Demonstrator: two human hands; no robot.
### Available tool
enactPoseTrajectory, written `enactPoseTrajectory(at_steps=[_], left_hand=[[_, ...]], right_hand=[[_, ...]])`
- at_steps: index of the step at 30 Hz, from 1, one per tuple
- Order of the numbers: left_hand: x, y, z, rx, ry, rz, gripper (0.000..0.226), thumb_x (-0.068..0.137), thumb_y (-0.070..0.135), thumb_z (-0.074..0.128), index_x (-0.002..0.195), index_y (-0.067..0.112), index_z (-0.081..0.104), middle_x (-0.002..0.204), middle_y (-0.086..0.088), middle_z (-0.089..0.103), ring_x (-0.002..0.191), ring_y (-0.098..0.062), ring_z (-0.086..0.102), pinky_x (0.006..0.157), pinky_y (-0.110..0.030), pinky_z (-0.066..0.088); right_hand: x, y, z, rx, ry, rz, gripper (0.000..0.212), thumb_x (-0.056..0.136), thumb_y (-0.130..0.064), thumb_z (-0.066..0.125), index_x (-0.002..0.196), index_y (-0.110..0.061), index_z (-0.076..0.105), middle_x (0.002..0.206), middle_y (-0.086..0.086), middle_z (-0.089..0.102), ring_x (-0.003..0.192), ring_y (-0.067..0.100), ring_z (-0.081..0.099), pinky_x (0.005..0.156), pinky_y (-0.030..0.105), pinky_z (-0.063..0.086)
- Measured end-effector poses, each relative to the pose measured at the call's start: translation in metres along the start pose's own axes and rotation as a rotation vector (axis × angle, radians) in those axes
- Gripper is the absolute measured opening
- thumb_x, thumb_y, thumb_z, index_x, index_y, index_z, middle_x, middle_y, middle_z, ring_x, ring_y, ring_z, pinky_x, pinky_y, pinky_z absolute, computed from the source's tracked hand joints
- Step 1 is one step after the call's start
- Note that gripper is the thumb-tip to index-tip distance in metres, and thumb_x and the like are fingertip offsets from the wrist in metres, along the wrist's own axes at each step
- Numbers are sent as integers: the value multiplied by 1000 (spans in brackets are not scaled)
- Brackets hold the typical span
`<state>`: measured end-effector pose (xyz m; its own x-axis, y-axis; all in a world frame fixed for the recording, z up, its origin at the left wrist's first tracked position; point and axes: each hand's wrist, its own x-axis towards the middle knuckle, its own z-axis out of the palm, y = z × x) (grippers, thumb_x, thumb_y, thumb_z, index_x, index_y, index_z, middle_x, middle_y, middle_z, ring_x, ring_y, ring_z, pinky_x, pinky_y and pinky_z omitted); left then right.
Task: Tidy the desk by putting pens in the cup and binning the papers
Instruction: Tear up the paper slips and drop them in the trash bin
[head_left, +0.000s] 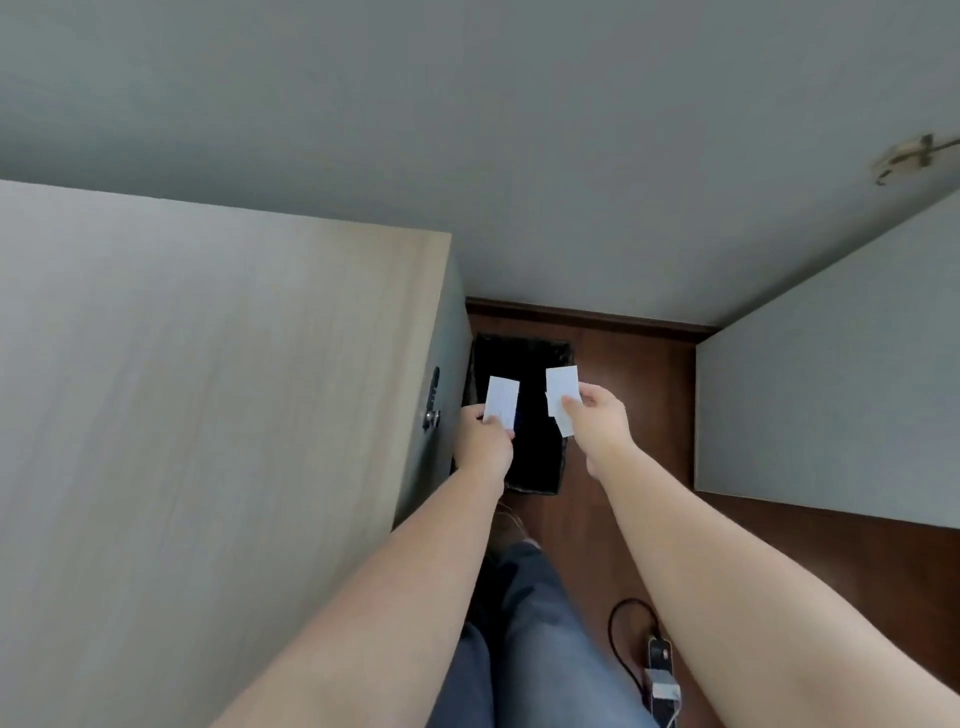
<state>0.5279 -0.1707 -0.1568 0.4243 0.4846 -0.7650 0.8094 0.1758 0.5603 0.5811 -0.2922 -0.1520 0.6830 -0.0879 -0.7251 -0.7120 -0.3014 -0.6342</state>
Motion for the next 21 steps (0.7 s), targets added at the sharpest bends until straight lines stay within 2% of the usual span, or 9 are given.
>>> enactPoseTrajectory(at_steps=[3,5,7,9,12,15,17,19,21], left_hand=[[30,-18,12,47,44,-35,19,97,11,39,105,19,54,102,-13,68,75,-20,57,53,-25,38],[48,-29,24,32,58,-56,18,96,10,41,102,20,55,105,-12,68,85,-24,61,58,-26,43],[63,-40,36,23,59,-88,24,94,12,42,109,14,60,110,-13,68,94,-28,65,65,-31,51],[81,-55,44,61,32,-160,38,89,18,41,122,9,57,122,-22,63,106,-37,64,81,-47,55],[113,-86,48,107,22,-262,55,78,29,41,129,7,47,135,-27,50,119,-47,54,93,-63,44],[95,-75,34,75,-3,-243,59,78,29,44,131,4,42,118,-30,59,81,-42,63,71,-48,52],[70,-60,21,103,-52,-209,57,83,27,46,135,3,40,120,-27,60,89,-41,64,79,-45,52],[47,-49,10,147,-93,-160,53,88,26,49,137,9,43,126,-26,57,92,-32,63,83,-40,49],[24,-32,-2,144,-134,-127,46,92,28,49,137,18,48,113,-10,64,93,-23,61,86,-36,50]], right_hand=[[27,28,9,-34,2,49,18,91,-13,55,107,-21,59,87,-3,62,86,19,61,81,37,53],[42,41,17,-77,-22,78,24,91,-14,53,114,-18,61,90,0,65,85,20,61,83,38,53],[54,49,23,-79,-59,109,31,93,-17,51,123,-17,59,104,4,67,84,19,60,79,36,52],[66,56,30,-50,-87,182,42,95,-24,50,137,-18,49,110,3,62,82,19,58,70,32,50],[77,64,32,39,-114,330,58,97,-29,49,149,-21,25,102,6,59,70,18,53,60,30,46],[77,68,28,-17,-133,396,62,96,-28,50,151,-22,22,122,16,58,83,24,58,76,39,54],[70,62,25,-49,-148,392,56,96,-25,50,148,-19,29,127,17,57,95,28,61,90,43,52],[59,49,24,-42,-167,366,44,97,-22,50,140,-15,42,115,12,59,84,23,58,81,37,52],[42,30,26,-30,-180,338,32,97,-21,48,128,-15,53,104,9,60,71,18,53,65,29,47]])
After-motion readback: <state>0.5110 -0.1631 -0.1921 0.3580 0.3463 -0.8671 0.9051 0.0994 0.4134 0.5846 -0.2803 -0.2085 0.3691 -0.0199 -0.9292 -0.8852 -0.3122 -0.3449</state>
